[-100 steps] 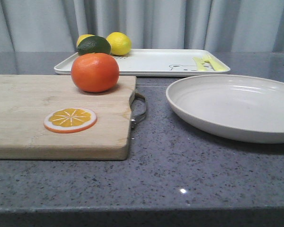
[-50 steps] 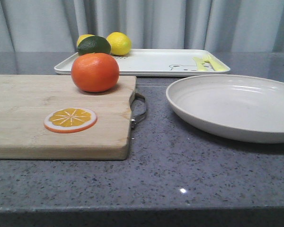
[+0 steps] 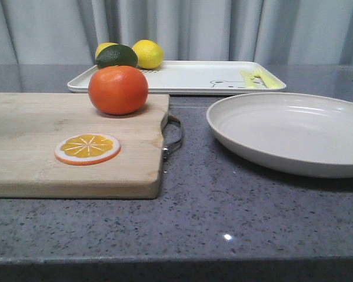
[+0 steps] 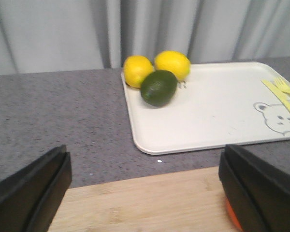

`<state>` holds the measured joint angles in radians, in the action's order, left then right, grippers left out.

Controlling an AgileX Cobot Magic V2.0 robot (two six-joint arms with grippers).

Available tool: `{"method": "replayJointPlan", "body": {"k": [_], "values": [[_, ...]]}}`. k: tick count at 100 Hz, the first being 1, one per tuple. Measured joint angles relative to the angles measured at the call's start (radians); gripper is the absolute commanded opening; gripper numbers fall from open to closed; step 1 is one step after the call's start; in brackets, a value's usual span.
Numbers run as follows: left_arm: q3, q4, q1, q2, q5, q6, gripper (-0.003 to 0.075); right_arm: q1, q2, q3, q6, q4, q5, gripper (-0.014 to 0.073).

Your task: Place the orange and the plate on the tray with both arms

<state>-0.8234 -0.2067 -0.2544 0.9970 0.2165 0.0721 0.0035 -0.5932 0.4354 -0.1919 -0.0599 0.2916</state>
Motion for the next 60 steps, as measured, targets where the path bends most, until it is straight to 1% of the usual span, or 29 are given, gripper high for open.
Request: {"method": "replayJointPlan", "body": {"k": [16, 30, 41, 60], "values": [[-0.106, 0.000, -0.107, 0.131, 0.072, 0.000, 0.0630, 0.000, 0.000, 0.000, 0.000, 0.000, 0.000, -0.0067], [-0.234, -0.002, -0.179, 0.254, 0.181, 0.000, 0.0629, 0.000, 0.000, 0.000, 0.000, 0.000, 0.000, -0.0067], [-0.350, -0.034, -0.204, 0.359, 0.298, 0.000, 0.0629, 0.000, 0.000, 0.000, 0.000, 0.000, 0.000, -0.0067], [-0.522, -0.067, -0.206, 0.525, 0.498, 0.000, 0.0629, 0.000, 0.000, 0.000, 0.000, 0.000, 0.000, -0.0067]]}}
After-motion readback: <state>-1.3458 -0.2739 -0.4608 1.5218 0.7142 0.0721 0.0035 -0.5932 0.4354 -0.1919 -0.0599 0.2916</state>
